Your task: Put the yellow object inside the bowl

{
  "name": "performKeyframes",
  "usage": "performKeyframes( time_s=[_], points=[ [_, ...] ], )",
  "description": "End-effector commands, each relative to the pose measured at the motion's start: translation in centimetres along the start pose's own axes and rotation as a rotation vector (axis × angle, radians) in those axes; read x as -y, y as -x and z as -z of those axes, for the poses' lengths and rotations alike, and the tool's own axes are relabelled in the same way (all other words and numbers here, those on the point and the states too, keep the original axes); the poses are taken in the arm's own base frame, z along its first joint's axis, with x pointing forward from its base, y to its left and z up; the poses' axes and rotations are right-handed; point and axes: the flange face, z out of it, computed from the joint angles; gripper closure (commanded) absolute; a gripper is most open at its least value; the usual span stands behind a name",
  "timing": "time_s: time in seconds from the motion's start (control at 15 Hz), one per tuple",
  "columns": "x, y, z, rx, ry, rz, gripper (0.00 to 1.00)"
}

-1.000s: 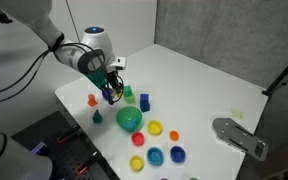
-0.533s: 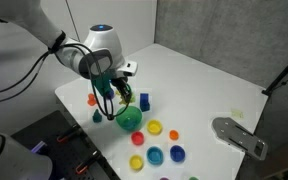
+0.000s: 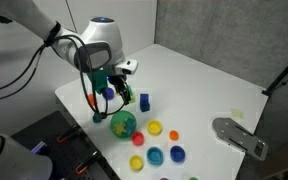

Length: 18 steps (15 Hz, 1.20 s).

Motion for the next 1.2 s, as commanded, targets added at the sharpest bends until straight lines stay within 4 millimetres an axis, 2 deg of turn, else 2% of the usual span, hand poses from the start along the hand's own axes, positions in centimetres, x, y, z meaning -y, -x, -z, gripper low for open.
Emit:
performKeyframes(
  time_s=[0.0, 0.27, 0.73, 0.93, 1.13],
  points=[
    [0.4, 0.6, 3.1, 0.021, -0.013, -0.028, 0.00],
    [1.5, 1.0, 5.8, 0.047, -0.023, -0.041, 0.00],
    [3.7, 1.9, 8.9, 0.102, -0.050, -0.010, 0.00],
    [4.7, 1.9, 10.8, 0.151, -0.081, 0.038, 0.00],
    [4.7, 2.2, 12.6, 0.218, -0.088, 0.116, 0.00]
  ],
)
